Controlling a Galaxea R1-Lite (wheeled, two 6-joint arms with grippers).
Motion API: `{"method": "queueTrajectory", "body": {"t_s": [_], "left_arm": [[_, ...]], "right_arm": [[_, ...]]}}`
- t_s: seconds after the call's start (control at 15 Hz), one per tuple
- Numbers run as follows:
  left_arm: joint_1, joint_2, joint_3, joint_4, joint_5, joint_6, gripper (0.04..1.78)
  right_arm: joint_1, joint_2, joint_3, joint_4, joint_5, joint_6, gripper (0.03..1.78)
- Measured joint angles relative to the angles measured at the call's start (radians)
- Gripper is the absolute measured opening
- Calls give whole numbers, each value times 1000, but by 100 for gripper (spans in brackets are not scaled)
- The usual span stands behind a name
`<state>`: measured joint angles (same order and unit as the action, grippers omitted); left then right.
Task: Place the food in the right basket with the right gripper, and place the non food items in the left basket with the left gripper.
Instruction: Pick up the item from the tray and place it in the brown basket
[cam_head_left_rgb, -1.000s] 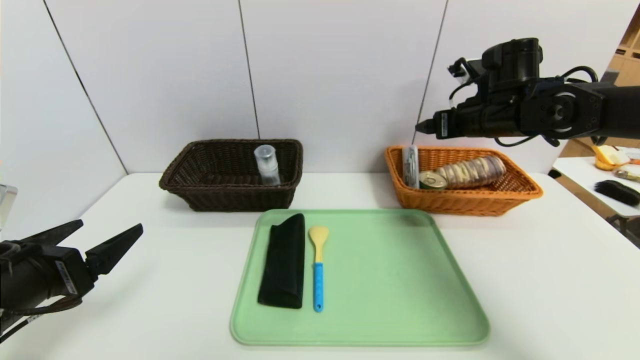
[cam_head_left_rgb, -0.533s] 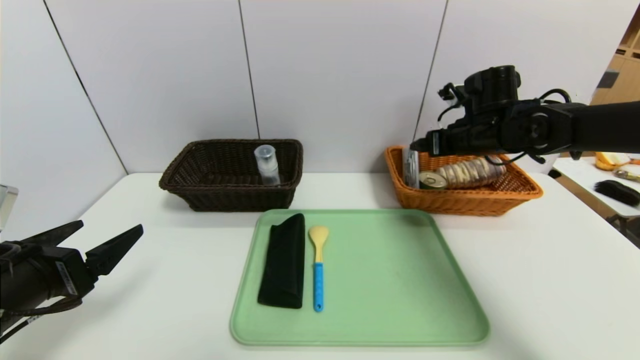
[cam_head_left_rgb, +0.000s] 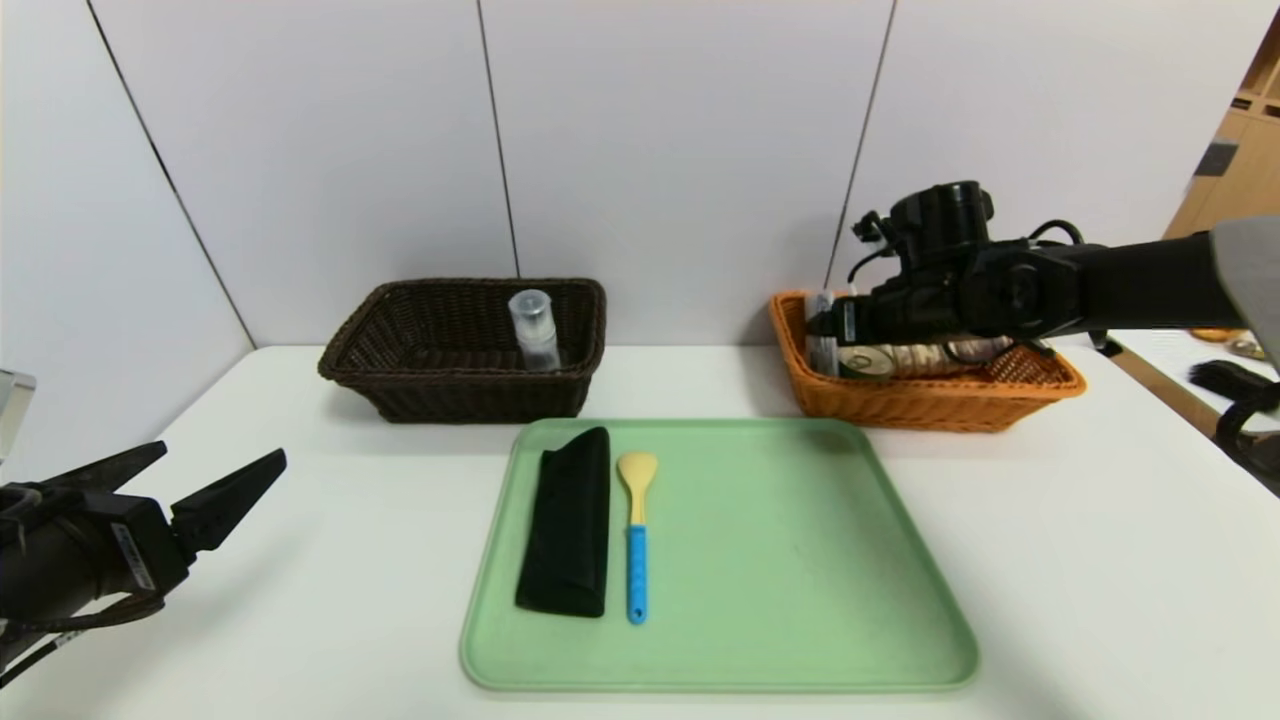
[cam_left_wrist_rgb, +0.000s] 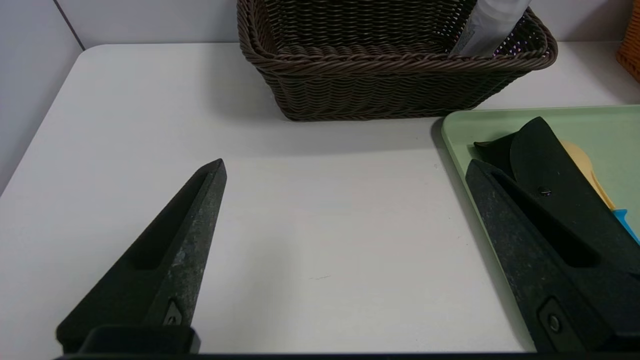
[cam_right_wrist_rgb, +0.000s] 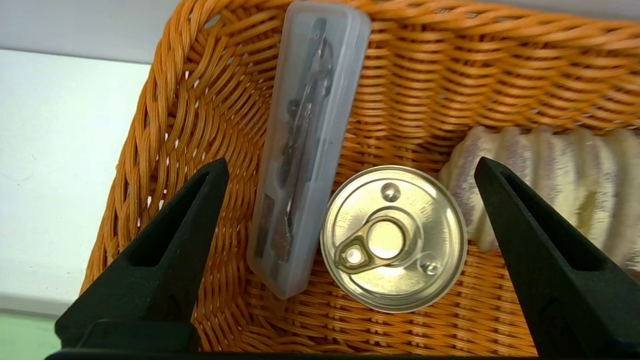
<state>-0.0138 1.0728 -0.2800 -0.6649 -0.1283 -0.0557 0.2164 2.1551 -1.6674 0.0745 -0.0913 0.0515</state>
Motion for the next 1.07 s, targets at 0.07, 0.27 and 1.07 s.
{"method": "queueTrajectory", "body": {"t_s": [0.07,0.27,1.07], "left_arm": [[0,1,0,0,0,0,169],[0,1,-1,0,0,1,169],[0,3,-4,0,0,1,169]], "right_arm": [[0,8,0,-2,1,6,169],[0,35,-2,-51,3,10,169],[1,95,-5,-145,6,25,92]]}}
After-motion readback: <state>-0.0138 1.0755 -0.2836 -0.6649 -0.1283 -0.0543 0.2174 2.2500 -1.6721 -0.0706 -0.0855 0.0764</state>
